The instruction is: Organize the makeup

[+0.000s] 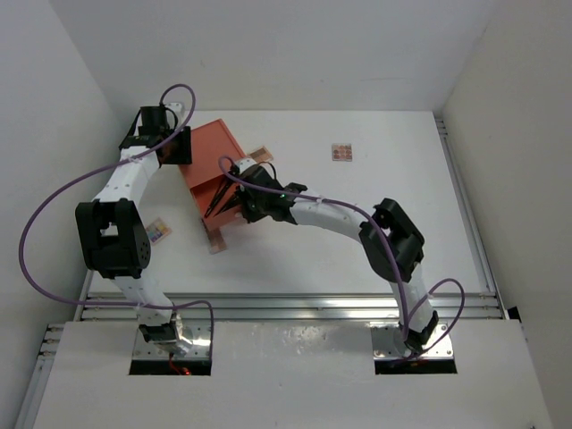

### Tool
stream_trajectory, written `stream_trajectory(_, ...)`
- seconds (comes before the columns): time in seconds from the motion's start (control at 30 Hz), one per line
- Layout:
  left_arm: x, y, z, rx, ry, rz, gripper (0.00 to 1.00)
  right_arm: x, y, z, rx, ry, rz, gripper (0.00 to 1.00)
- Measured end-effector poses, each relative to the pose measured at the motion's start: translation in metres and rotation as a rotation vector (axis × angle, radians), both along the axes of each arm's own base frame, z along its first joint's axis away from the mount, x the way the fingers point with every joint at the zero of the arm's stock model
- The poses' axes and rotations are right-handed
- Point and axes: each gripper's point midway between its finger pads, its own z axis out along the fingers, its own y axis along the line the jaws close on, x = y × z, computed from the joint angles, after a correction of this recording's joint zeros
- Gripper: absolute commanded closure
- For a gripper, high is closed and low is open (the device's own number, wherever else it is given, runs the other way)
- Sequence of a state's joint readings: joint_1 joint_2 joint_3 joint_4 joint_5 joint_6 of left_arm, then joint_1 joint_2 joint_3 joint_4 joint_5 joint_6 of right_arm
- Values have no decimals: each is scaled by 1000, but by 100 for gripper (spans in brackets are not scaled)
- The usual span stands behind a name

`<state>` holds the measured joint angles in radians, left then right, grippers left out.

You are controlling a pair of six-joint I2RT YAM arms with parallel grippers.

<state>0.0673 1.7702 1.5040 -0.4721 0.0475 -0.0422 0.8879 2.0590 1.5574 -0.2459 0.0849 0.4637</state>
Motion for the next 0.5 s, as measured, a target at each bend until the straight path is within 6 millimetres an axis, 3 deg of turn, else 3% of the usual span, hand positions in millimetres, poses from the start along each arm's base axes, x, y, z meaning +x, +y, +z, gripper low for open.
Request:
stream_trajectory(0.27, 4, 0, 0, -8, -7, -19, 46, 34, 18, 21, 83, -136, -57, 100)
stream_trajectory(0.5, 6, 2, 0, -14, -13, -27, 46, 77, 42, 35, 133, -268, -103, 100)
